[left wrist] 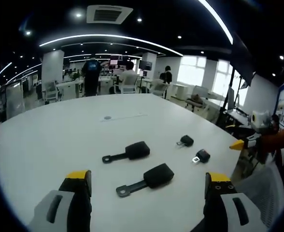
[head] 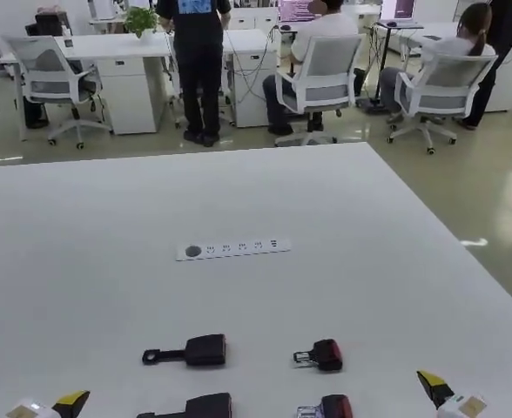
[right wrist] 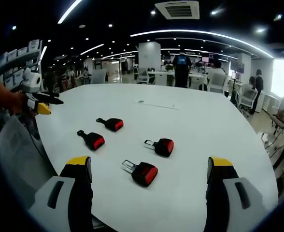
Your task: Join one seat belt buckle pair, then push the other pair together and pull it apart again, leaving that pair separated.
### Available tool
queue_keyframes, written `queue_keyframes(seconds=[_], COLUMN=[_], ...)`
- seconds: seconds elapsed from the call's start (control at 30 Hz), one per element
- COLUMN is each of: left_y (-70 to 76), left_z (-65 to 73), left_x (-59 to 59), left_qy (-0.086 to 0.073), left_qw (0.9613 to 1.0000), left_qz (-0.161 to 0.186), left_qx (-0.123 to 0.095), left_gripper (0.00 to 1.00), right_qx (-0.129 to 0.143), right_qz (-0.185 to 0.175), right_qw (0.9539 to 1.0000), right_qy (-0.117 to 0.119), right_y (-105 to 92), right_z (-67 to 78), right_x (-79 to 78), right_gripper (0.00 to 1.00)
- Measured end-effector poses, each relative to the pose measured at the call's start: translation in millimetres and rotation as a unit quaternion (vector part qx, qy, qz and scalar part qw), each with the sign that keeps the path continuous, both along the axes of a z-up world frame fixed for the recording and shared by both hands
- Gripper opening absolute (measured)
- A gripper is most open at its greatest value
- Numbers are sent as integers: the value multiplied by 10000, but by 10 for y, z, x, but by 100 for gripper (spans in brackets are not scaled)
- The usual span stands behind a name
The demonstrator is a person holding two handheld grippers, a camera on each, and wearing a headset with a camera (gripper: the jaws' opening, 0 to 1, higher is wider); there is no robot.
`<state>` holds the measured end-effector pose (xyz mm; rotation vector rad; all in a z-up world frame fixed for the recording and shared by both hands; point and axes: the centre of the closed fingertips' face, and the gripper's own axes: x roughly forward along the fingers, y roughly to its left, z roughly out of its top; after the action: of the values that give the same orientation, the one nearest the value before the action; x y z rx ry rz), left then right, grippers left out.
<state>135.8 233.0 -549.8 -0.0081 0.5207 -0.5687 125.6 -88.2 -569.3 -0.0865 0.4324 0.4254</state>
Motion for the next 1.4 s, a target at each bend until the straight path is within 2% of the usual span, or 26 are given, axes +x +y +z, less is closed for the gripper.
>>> queue_keyframes(seconds=[0.4,0.6,0.7,1.07,1.4], left_y=[-33,-118,-86,-187,-206], left_z=[5,-30,-57,-32,-44], left_x=[70,83,99,181,201], left_qy=[-12,23,39,19,21], left_qw=[10000,9999,9999,9998,9997], left_qz=[-73,-113,-131,-214,-251], left_qx=[36,16,15,18,5], left_gripper=[100,100,100,100,99], right_qx=[44,1,25,67,159], right_qz=[-2,-21,-45,-40,13], right_qw=[10000,10000,10000,10000,9998], right_qy=[-16,26,12,40,79], right_y=[1,-56,-53,-71,-37], right_z=[16,-8,8,-17,-15], right_x=[29,25,22,40,52], right_gripper=[99,99,99,99,99])
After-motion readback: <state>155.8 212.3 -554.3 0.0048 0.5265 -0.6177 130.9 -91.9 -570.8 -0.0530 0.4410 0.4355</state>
